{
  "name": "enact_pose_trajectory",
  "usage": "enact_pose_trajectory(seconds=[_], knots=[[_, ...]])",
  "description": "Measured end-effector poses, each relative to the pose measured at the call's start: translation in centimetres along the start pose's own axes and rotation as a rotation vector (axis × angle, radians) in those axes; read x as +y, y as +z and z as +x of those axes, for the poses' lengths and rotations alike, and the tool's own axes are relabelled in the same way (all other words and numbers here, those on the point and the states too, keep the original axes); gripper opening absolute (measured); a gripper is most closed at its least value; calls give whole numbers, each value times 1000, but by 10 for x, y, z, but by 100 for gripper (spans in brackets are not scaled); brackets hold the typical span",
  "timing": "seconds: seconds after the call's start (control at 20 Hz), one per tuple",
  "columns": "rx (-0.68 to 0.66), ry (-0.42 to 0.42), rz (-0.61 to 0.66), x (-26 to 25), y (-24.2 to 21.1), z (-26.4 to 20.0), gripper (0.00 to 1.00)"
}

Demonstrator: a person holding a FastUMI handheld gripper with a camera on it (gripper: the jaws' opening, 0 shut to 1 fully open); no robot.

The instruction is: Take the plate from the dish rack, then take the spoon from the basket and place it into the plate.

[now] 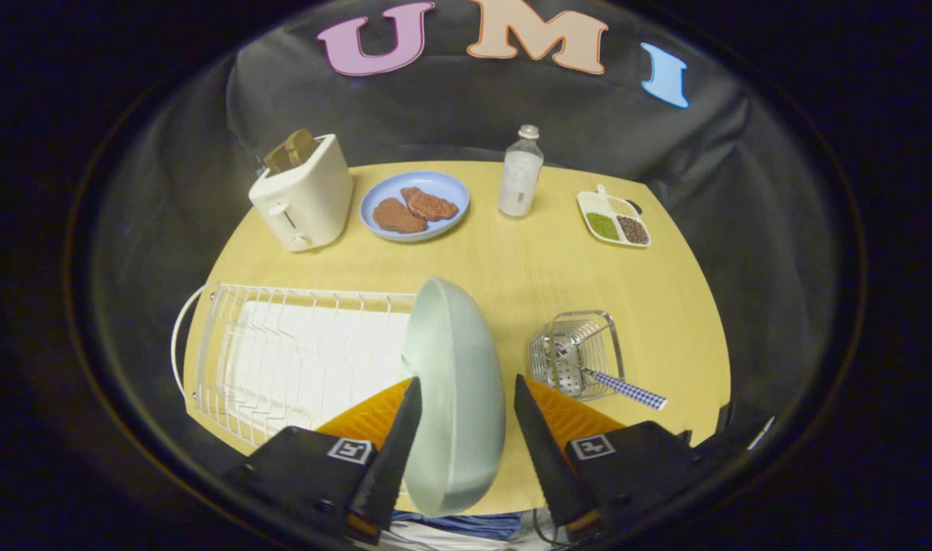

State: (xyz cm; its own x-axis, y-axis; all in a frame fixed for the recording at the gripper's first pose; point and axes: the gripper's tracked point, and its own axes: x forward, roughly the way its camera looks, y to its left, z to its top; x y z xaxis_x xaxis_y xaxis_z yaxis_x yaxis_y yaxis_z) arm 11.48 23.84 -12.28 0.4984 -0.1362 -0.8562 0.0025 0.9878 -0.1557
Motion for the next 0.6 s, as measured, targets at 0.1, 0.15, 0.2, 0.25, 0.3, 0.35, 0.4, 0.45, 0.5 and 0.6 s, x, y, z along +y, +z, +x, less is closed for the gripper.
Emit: enact_pose_trajectory(seconds=[0.1, 0.15, 0.2, 0.25, 0.3, 0.35, 0.4, 0.45, 0.5, 0.6], knots=[[19, -44, -21, 1, -4, 6, 82], [28, -63, -42, 1, -6, 8, 77], [26, -79, -42, 3, -5, 8, 72], [21, -97, -51, 5, -3, 6, 66], [16, -116, -75, 8, -3, 6, 61], [7, -135, -98, 9, -1, 5, 56], [-3, -157, -101, 12, -1, 2, 51], [-7, -178, -136, 14, 1, 1, 46], [-13, -197, -165, 15, 2, 0, 41], [-11, -229, -191, 20, 3, -5, 36]])
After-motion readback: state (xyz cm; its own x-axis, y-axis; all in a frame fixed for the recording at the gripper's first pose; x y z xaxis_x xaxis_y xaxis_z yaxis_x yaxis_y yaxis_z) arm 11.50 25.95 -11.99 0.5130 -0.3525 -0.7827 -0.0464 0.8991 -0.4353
